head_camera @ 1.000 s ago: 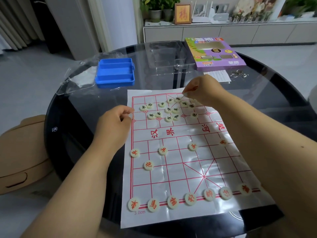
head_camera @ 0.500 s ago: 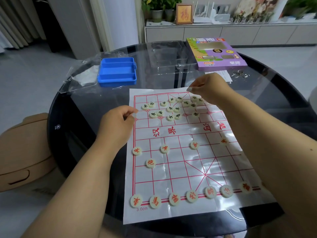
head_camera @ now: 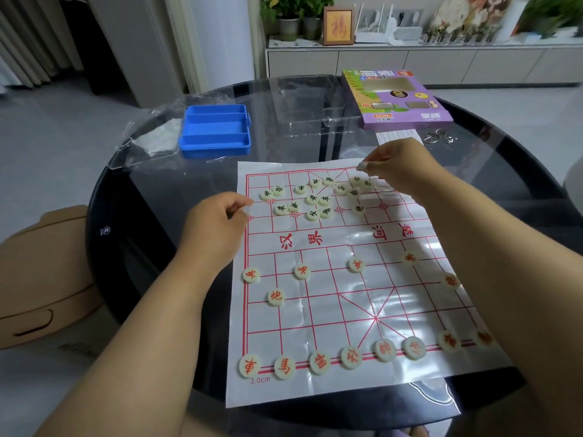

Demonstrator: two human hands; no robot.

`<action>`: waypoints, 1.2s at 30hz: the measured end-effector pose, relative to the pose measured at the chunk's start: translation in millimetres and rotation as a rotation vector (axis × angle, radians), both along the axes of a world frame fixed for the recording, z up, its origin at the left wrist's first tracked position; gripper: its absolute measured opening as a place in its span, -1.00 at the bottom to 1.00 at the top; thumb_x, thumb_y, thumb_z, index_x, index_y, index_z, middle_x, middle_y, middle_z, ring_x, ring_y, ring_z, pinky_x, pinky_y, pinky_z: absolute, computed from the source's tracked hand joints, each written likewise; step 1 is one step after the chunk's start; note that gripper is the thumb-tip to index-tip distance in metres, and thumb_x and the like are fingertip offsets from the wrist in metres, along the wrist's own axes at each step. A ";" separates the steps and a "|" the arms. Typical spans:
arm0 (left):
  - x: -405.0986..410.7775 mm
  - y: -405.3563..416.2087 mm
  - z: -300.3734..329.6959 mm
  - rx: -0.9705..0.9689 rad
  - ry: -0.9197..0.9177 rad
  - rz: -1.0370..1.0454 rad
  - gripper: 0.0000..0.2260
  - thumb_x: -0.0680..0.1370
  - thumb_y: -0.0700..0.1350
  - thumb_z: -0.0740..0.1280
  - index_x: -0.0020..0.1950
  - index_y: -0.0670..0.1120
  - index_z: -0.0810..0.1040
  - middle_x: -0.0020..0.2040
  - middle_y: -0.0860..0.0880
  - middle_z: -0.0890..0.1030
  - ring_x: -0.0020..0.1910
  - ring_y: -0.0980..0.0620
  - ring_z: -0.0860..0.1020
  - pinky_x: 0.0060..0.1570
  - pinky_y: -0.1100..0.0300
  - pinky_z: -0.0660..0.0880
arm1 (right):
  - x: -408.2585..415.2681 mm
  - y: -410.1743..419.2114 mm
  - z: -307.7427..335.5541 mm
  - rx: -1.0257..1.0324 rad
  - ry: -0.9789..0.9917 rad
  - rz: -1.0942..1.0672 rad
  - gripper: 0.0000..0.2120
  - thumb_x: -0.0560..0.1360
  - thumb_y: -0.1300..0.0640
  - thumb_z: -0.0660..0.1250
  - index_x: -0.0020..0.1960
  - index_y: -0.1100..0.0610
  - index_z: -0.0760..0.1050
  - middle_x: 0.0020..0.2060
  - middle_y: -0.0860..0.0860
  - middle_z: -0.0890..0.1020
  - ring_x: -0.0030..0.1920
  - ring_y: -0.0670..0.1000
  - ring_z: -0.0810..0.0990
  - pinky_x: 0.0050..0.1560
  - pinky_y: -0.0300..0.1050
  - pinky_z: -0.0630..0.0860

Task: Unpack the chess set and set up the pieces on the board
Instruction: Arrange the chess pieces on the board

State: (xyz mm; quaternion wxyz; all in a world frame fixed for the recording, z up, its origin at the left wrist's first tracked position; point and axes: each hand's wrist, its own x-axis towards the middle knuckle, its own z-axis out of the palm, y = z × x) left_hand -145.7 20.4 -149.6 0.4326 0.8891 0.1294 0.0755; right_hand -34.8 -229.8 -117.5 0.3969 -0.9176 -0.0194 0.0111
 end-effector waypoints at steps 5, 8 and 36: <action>-0.7 0.4 -0.9 0.006 0.000 -0.004 -0.89 0.60 -0.06 0.26 0.09 0.03 0.55 0.01 0.09 0.60 -0.18 0.16 0.58 -0.40 0.38 0.45 | 0.3 -11.7 2.4 -0.016 0.006 -0.029 -0.78 0.48 0.04 0.39 0.00 0.18 0.64 -0.22 0.07 0.63 -0.33 -0.05 0.44 -0.36 -0.23 0.35; -0.7 -0.1 -1.4 0.005 0.003 -0.008 -0.88 0.60 -0.05 0.26 0.09 0.02 0.55 -0.01 0.08 0.60 -0.17 0.15 0.59 -0.39 0.36 0.46 | -0.4 -16.2 3.7 -0.015 0.008 -0.027 -0.83 0.48 0.07 0.40 -0.01 0.14 0.64 -0.28 0.00 0.59 -0.29 -0.02 0.48 -0.35 -0.24 0.39; 1.4 1.7 -4.5 -0.016 0.004 0.008 -0.88 0.60 -0.07 0.28 0.09 0.03 0.57 -0.03 0.11 0.59 -0.20 0.19 0.58 -0.44 0.41 0.43 | 6.0 0.6 -10.4 -0.545 -0.113 0.365 -0.81 0.42 0.03 0.44 0.02 0.02 0.65 -0.15 -0.10 0.59 -0.14 -0.06 0.54 -0.13 -0.21 0.45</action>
